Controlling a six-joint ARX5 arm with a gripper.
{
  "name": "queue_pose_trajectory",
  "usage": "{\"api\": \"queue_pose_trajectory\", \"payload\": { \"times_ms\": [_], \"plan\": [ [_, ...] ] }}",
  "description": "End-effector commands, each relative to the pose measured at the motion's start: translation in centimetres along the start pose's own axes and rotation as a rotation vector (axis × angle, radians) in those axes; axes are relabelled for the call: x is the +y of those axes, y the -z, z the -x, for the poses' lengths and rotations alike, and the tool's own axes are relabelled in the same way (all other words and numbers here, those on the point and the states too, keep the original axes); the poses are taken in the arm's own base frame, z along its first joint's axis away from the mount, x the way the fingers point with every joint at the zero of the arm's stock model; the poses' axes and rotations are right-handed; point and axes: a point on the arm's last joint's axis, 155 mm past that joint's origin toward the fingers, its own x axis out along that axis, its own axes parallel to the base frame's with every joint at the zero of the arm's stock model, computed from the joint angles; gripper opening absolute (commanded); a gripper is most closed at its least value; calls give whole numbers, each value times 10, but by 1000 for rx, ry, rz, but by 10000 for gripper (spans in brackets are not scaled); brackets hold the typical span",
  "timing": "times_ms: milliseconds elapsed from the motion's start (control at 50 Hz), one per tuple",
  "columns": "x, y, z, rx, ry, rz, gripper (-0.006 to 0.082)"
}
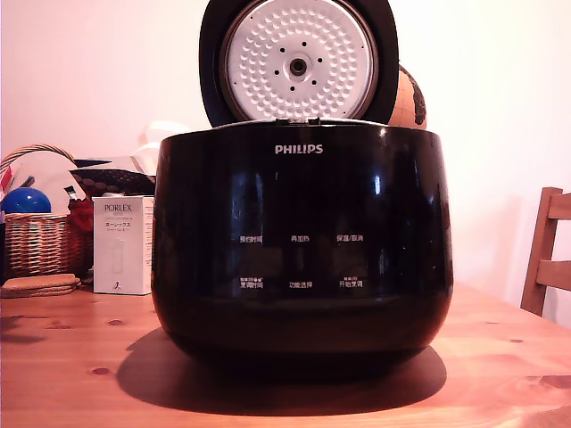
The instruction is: Close the rice cooker by pressing the lid down with medium force
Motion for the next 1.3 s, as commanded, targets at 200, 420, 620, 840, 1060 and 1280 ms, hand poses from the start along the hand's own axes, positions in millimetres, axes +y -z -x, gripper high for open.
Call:
{"api": "queue_pose_trajectory", "payload": {
  "times_ms": [200,420,620,840,1060,1280],
  "plan": [
    [0,-11,5,-45,9,9,-22],
    [-21,-37,9,-153,142,26,-22],
    [-43,-64,20,-269,315,35,-22],
    [-64,-90,25,-359,511,59,-22],
    [-76,-111,14,-387,671,105,-22],
    [-84,-134,5,-418,797,117,-22]
  ]
}}
